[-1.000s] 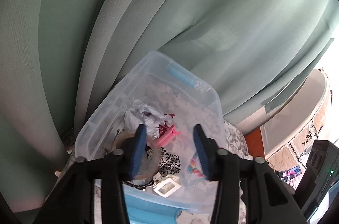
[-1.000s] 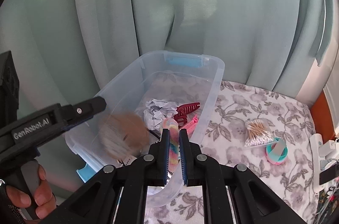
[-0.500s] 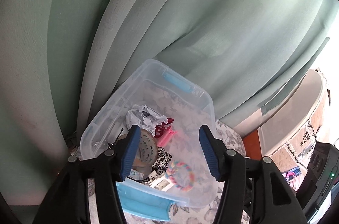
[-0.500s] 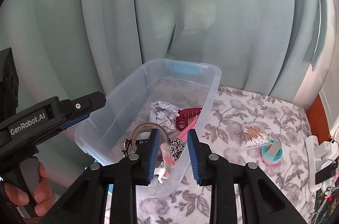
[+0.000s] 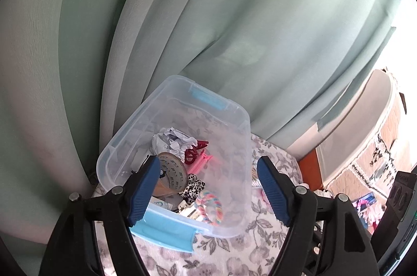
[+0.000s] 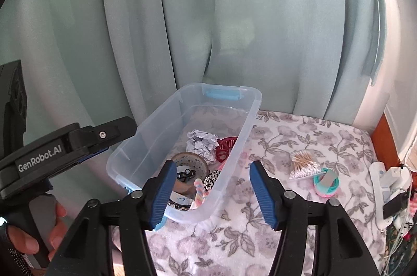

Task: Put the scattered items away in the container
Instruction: 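Open left tool dropping the tape roll into the container while right tool releases the hair tie, then withdraw both tools from the container back over the remaining items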

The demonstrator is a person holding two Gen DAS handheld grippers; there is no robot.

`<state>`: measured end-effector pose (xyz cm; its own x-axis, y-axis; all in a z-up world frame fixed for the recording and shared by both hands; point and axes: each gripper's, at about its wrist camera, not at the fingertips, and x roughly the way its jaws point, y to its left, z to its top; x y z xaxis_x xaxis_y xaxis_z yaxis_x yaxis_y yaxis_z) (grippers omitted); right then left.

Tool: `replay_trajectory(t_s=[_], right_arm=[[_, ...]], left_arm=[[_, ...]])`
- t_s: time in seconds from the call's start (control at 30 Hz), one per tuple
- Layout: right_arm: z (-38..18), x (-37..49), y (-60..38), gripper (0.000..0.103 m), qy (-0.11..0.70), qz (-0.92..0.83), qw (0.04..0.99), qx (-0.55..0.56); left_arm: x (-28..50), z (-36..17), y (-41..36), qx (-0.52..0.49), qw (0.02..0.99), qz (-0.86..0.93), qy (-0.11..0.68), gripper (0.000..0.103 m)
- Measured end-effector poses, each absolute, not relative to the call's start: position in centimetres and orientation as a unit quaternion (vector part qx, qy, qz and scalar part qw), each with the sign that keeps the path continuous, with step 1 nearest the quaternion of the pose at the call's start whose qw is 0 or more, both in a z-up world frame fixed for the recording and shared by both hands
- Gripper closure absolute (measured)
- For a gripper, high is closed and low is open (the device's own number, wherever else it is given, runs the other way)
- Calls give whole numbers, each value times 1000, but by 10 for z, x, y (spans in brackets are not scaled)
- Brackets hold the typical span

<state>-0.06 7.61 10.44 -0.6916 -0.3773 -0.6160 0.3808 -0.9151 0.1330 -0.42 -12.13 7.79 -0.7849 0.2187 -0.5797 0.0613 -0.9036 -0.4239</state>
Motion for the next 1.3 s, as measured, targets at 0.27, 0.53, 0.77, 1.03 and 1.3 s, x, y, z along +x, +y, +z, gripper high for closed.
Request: replay_trajectory(t_s=[0.27,0.53,0.77,1.03,1.3], right_arm=[[114,19,92,26,-9,-925,202,322],[123,36,121,9,-35,-932,199,300],[130,50,153,0,-65,-940,191,274],[131,59,192,0,-96,-946,176,256],[125,64,225,0,-128,-947,159,246]], left_arm=[[14,95,-101,-317,44,929,-187,21],[32,114,-72,-305,36,941,-144,15],[48,130,-41,-284,40,952,-105,14],[57,138,-2,-275,35,958,-67,14],[61,137,33,-268,49,961,-46,13]])
